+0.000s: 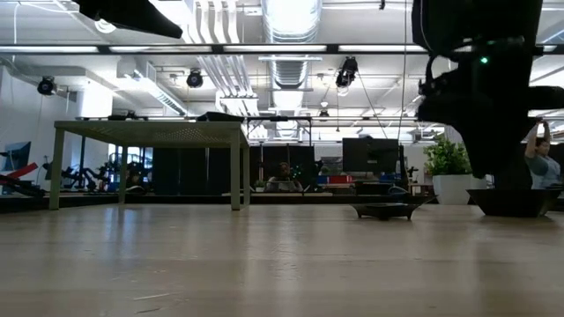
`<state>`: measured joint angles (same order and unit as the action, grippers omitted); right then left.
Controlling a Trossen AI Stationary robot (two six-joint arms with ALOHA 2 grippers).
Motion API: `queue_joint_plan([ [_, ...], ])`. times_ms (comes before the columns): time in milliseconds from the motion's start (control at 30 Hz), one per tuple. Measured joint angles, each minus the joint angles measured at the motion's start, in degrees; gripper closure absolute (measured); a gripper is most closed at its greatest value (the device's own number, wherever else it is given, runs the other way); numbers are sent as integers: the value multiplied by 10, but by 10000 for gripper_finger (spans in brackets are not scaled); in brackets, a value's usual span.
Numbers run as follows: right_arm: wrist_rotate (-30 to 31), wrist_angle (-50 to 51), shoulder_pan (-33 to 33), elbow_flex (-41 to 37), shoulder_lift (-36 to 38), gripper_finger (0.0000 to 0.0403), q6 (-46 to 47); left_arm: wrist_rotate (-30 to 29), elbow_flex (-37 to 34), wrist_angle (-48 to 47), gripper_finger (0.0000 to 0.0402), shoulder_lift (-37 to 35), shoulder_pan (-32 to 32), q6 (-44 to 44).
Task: Pick & Place Mini shaped plates
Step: Stack the black distorted square plate on top of the black distorted square plate on the shelf
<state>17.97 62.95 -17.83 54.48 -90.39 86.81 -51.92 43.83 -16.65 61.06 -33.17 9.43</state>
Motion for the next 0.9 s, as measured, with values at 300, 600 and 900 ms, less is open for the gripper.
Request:
queue_joint_plan([
  [300, 0, -1, 10, -27, 0, 275, -1, 3, 0, 0, 401, 0, 0, 0],
  [600, 0, -5, 10, -61, 0, 274, 0, 3, 0, 0, 401, 0, 0, 8],
  [900, 0, -21, 10, -70, 0, 293, -19, 3, 0, 0, 402, 0, 0, 9],
])
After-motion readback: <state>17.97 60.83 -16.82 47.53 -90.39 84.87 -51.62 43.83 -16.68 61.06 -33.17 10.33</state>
